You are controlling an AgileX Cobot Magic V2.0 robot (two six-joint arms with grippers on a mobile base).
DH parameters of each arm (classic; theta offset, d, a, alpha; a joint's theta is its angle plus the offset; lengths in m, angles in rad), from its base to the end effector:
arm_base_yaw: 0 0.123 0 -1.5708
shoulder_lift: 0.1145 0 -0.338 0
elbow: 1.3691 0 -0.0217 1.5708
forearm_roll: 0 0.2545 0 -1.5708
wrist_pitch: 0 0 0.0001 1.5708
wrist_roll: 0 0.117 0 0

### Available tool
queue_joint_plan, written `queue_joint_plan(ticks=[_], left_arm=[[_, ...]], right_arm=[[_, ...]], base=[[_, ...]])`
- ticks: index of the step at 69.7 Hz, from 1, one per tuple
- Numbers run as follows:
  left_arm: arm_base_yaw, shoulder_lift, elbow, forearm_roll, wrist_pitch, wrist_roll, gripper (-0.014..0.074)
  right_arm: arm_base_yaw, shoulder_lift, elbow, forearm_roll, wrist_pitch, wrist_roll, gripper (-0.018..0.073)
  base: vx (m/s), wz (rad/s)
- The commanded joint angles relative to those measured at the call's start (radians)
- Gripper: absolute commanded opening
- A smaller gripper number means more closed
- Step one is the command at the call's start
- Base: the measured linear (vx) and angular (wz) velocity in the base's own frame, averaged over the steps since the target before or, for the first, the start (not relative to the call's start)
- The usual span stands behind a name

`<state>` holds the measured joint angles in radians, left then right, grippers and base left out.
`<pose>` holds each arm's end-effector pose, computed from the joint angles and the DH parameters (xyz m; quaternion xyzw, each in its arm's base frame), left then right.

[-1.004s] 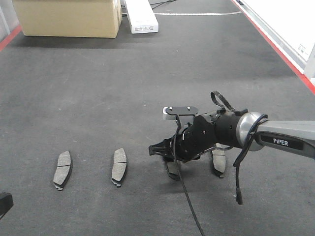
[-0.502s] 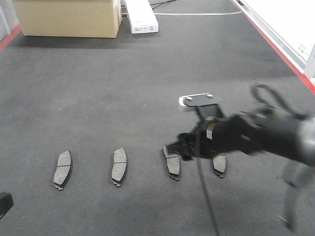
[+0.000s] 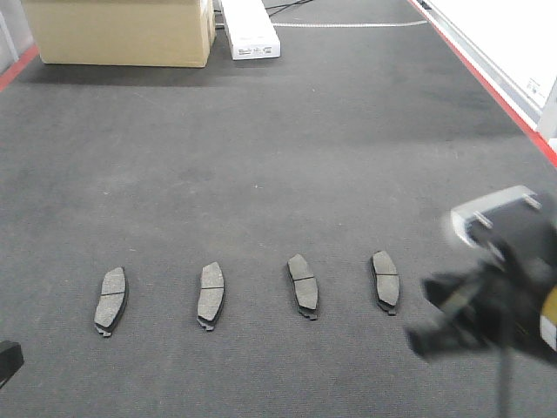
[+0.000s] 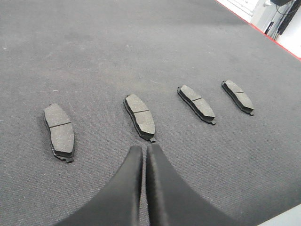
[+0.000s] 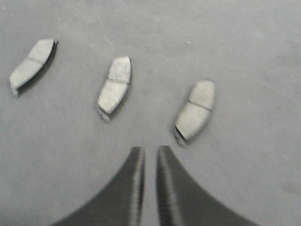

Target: Move and align brake pads A on conveyor

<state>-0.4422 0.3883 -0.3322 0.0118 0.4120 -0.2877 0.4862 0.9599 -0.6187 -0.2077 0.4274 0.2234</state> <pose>0.0600 -0.0278 0.2719 0.0671 0.8255 -0.1954 0.5253 0.1655 0.0761 0.3045 -0.1837 0.8814 0.0742 0.4288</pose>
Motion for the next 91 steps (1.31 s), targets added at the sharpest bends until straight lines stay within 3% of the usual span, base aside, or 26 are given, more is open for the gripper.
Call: queue_joint_plan(ticks=[1,15,29,91], left_arm=[[-0.002,0.006,-0.024,-0.002,-0.070,-0.003,0.0000],[-0.002,0.006,-0.024,-0.002,-0.070,-0.003,0.0000],[-0.002,0.006,-0.024,-0.002,-0.070,-0.003,0.0000],[-0.002,0.006,-0.024,-0.020,-0.075,0.012,0.0000]], right_arm=[[-0.001,-0.113,0.042,-0.032,-0.060,-0.017,-0.0008],[-0.001,-0.343,0.163,-0.032,-0.067,-0.023,-0.0008],[-0.001,-0.482,0.177,-0.032,-0.043,-0.023,-0.0008],[-0.001,-0.500,0.177,-0.026,-0.041,-0.023,-0.0006]], base=[[0.00,0.00],[0.00,0.00],[0.00,0.00],[0.00,0.00]])
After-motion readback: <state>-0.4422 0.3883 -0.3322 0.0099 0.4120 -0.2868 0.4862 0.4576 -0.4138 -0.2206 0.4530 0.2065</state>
